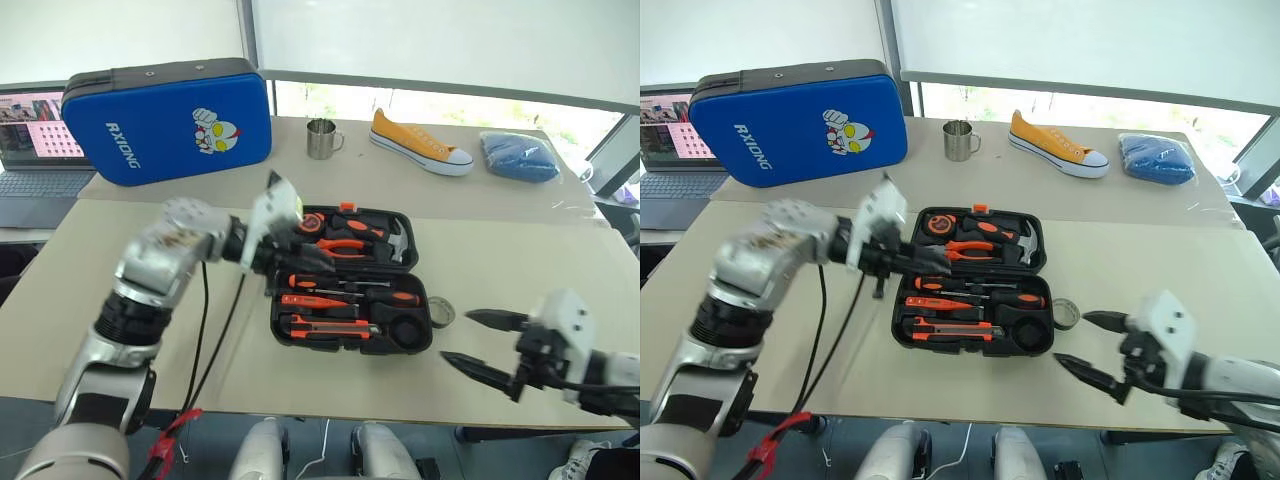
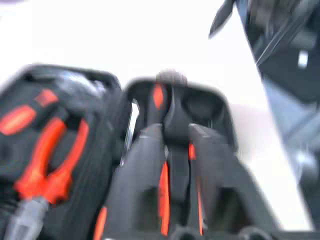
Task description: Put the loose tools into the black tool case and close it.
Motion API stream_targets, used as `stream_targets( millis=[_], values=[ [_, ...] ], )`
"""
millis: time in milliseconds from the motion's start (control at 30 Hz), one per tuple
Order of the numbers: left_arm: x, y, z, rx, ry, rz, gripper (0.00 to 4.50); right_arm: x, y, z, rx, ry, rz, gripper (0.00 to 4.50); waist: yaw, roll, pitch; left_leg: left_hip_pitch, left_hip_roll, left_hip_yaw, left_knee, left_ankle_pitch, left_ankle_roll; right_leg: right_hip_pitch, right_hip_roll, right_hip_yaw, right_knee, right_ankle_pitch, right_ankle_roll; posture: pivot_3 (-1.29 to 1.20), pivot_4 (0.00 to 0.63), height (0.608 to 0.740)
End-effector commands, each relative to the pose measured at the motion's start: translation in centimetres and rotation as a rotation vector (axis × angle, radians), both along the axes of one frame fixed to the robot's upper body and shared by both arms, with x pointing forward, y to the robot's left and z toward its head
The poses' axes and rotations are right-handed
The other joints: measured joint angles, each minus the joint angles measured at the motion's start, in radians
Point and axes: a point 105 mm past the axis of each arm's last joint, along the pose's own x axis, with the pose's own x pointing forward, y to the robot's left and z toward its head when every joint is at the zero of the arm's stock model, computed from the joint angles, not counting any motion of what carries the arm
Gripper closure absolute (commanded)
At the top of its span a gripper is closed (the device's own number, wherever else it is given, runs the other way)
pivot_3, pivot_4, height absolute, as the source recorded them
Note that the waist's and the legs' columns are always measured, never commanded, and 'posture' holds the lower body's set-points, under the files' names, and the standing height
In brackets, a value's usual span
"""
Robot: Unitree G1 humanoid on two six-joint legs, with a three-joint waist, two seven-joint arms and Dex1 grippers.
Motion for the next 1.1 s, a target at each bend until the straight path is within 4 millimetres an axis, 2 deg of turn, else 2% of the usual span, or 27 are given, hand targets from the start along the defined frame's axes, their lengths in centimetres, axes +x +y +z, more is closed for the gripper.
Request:
stream_targets(
  millis=[33, 67, 167, 200, 333, 567, 667, 733, 833, 1000, 1100],
  values=[
    [-2.4, 0.6, 2.3, -0.052, -0.086, -0.109, 1.52, -0.7, -3.3, 1.4, -0.065, -0.021, -0.007, 0.00, -0.002, 0.000, 0.000, 0.001, 0.000, 0.000, 0.000, 0.000, 0.000, 0.001, 0.000, 0.000, 0.000, 0.000, 0.000, 0.00, 0.150, 0.739],
    [-2.7, 0.6, 2.3, -0.045, -0.099, -0.118, 1.28, -0.6, -3.8, 1.5, -0.078, -0.016, 0.001, 0.00, -0.006, 0.000, 0.000, 0.001, 0.000, 0.001, 0.000, 0.000, 0.000, 0.001, 0.000, 0.000, 0.000, 0.000, 0.000, 0.00, 0.150, 0.739],
    [-3.1, 0.5, 1.9, -0.012, -0.155, -0.146, 0.15, 0.5, -4.2, 1.6, -0.129, -0.015, 0.070, 0.00, -0.016, 0.000, 0.000, 0.004, 0.000, 0.002, -0.001, 0.000, 0.000, 0.003, 0.000, 0.002, 0.000, 0.000, 0.000, 0.00, 0.150, 0.739],
    [-3.3, 0.4, 1.7, -0.004, -0.171, -0.157, 0.02, 1.1, -4.0, 1.6, -0.150, -0.016, 0.105, 0.00, -0.018, 0.000, 0.000, 0.004, 0.000, 0.002, -0.001, 0.000, 0.000, 0.003, 0.000, 0.002, 0.000, 0.000, 0.000, 0.00, 0.150, 0.739],
    [-3.7, 0.1, 0.8, 0.054, -0.235, -0.204, 0.02, 3.4, -3.1, 0.9, -0.249, -0.015, 0.256, 0.00, -0.024, 0.000, 0.000, 0.004, 0.001, 0.003, -0.001, 0.000, 0.000, 0.002, 0.001, 0.002, 0.000, 0.000, -0.001, 0.00, 0.150, 0.739],
    [-3.8, -0.3, 0.1, 0.092, -0.298, -0.225, 0.02, 7.2, 0.0, -0.5, -0.415, -0.058, 0.525, 0.00, -0.021, 0.002, 0.002, 0.002, 0.000, 0.007, -0.001, 0.000, 0.000, 0.001, 0.000, 0.002, -0.001, 0.000, -0.001, 0.00, 0.150, 0.739],
    [-3.7, -0.5, -0.2, 0.103, -0.336, -0.218, 0.02, 8.2, 1.1, -0.6, -0.431, -0.084, 0.585, 0.00, -0.021, 0.002, 0.002, 0.002, 0.000, 0.007, -0.001, 0.000, 0.000, 0.001, 0.000, 0.001, -0.001, 0.000, -0.001, 0.00, 0.150, 0.739],
    [-3.6, -0.5, -0.8, 0.119, -0.345, -0.214, 0.02, 8.4, 2.3, -1.4, -0.444, -0.088, 0.659, 0.00, -0.020, 0.002, 0.002, 0.002, 0.000, 0.007, -0.001, 0.000, 0.000, 0.000, 0.000, 0.001, -0.001, 0.000, -0.001, 0.00, 0.150, 0.739],
    [-3.6, -0.5, -1.2, 0.128, -0.352, -0.212, 0.00, 8.6, 3.0, -1.9, -0.443, -0.087, 0.688, 0.74, -0.019, 0.003, 0.002, 0.002, 0.000, 0.007, -0.001, 0.000, 0.000, 0.000, 0.000, 0.001, -0.001, 0.000, -0.001, 0.00, 0.150, 0.739],
    [-3.7, -0.6, -1.3, 0.128, -0.357, -0.211, 0.00, 9.3, 3.3, -2.8, -0.467, -0.089, 0.691, 2.43, -0.020, 0.003, 0.002, 0.002, 0.000, 0.006, -0.001, 0.000, 0.000, 0.000, 0.000, 0.001, 0.000, 0.000, -0.001, 0.00, 0.150, 0.739],
    [-3.8, -0.7, -1.2, 0.117, -0.348, -0.214, 0.00, 9.9, 3.7, -3.2, -0.474, -0.092, 0.677, 2.43, -0.022, 0.003, 0.002, 0.002, 0.000, 0.006, -0.001, 0.000, 0.000, 0.000, 0.000, 0.001, 0.000, 0.000, -0.001, 0.00, 0.150, 0.739]
  ],
)
